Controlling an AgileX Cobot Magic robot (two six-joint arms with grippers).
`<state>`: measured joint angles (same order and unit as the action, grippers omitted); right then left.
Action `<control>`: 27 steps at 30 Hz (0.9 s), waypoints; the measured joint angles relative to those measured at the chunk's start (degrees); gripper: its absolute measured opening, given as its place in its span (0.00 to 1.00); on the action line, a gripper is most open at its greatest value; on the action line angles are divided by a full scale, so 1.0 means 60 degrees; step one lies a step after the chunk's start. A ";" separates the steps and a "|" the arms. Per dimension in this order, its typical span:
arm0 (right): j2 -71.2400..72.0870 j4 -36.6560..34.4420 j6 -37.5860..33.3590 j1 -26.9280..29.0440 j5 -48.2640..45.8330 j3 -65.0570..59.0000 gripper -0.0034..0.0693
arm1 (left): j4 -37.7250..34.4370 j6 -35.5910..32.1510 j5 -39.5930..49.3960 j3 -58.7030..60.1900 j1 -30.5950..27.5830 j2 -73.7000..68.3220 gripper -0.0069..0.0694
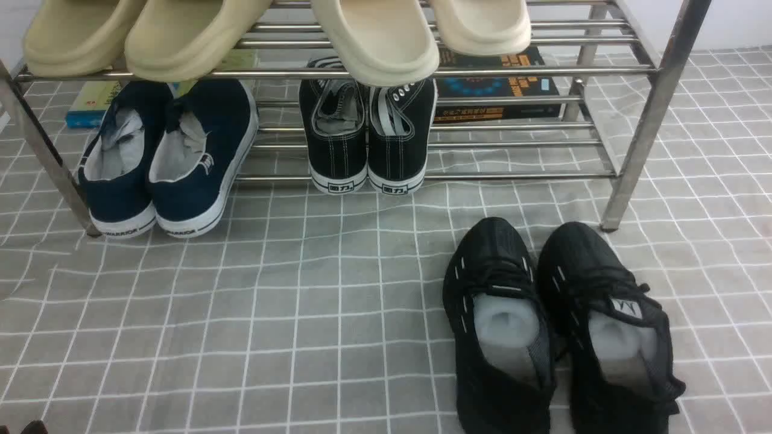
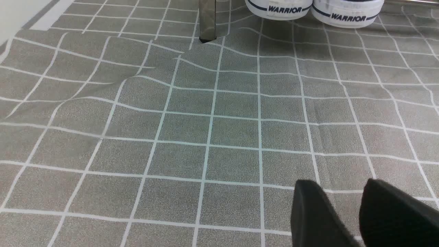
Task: Take the shoes off the shelf with your hand from the grey coffee tablecloth.
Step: 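Grasp the leftmost shoe on the bottom shelf of the shoe rack with the left gripper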
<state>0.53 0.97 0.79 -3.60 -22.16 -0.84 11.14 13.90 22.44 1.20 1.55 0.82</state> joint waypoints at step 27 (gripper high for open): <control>0.0000 0.0000 0.0001 0.0000 0.0000 0.0000 0.38 | 0.0474 0.0122 0.0008 0.0013 0.0000 0.0000 0.40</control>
<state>0.53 0.97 0.80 -3.60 -22.16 -0.84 13.99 14.63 22.49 1.28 1.55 0.82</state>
